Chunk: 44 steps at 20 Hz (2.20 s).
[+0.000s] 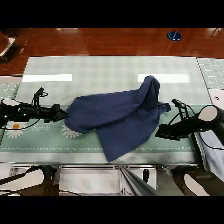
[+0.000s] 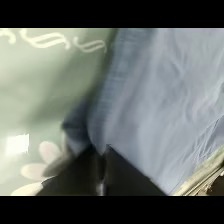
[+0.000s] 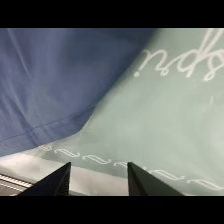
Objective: Fold the shirts.
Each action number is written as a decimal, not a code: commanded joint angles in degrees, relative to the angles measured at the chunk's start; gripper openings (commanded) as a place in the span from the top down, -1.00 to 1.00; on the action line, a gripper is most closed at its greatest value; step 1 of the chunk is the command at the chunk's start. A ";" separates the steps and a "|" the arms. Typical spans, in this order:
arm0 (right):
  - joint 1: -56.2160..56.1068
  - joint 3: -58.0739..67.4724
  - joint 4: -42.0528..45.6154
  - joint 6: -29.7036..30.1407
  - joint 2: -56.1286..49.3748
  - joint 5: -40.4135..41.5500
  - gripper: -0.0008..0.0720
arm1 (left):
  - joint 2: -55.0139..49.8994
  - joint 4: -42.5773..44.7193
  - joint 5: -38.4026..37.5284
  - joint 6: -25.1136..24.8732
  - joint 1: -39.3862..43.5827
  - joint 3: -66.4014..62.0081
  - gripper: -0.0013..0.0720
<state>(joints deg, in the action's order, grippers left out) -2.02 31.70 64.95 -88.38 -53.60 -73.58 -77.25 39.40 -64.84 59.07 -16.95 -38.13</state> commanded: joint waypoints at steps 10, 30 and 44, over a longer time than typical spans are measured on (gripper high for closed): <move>-14.64 -0.39 -9.60 -2.86 -11.41 9.70 -0.15 | -0.24 0.00 -0.28 -1.60 1.33 -0.37 0.92; -9.49 36.87 -14.67 6.05 -19.63 8.55 0.91 | 7.43 -25.11 -4.39 -5.97 -1.44 -11.93 0.92; -0.83 87.67 12.83 1.40 5.99 -10.99 0.91 | 45.48 -22.97 10.08 3.56 -26.16 -44.65 0.92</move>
<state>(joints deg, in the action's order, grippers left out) -3.20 117.47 69.69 -85.73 -54.15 -81.43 -39.03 3.90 -57.14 55.44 -39.03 -78.37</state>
